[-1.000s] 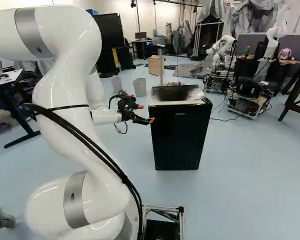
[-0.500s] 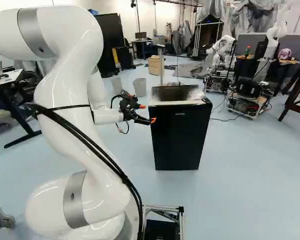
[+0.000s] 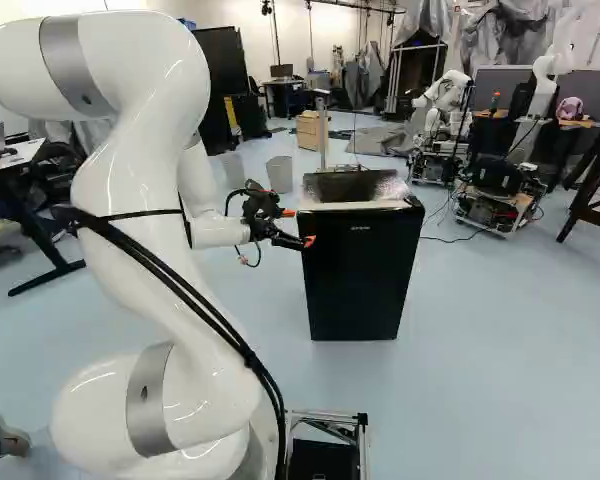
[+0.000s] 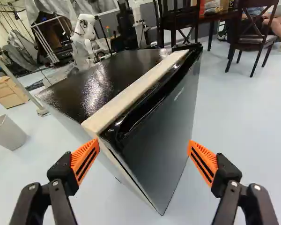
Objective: Grab a drink from the fridge
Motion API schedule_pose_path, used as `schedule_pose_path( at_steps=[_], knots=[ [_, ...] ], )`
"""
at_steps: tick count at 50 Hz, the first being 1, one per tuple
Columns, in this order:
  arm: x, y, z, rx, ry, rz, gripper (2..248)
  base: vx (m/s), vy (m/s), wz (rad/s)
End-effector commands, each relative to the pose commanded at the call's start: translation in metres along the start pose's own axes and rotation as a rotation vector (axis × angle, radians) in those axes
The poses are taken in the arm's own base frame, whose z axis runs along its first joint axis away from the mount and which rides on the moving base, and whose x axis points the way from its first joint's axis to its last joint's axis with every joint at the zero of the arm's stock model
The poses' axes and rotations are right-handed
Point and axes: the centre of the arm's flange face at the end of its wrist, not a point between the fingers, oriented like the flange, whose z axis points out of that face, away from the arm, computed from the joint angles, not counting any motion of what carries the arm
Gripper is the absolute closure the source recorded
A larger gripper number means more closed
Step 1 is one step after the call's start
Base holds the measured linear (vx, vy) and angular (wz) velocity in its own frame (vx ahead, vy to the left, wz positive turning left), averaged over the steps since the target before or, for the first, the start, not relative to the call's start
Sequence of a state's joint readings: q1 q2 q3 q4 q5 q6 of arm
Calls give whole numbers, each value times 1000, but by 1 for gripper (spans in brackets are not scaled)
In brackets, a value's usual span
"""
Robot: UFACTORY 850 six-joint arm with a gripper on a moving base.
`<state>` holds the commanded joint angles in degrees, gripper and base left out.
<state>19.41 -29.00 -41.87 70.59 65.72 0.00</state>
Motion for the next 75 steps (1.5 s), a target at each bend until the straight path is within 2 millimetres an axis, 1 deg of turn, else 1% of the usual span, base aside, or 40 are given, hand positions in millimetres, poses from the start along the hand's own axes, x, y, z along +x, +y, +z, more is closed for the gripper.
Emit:
schedule_pose_path(
  at_steps=[14, 27, 61, 75],
  knots=[
    [2, 3, 4, -10, 2, 4, 3, 0, 0, 0],
    [3, 8, 1, -12, 0, -2, 3, 0, 0, 0],
    [4, 35, -19, -7, -14, -35, 3, 0, 0, 0],
    [3, 49, -32, 2, -23, -55, 3, 0, 0, 0]
  ],
)
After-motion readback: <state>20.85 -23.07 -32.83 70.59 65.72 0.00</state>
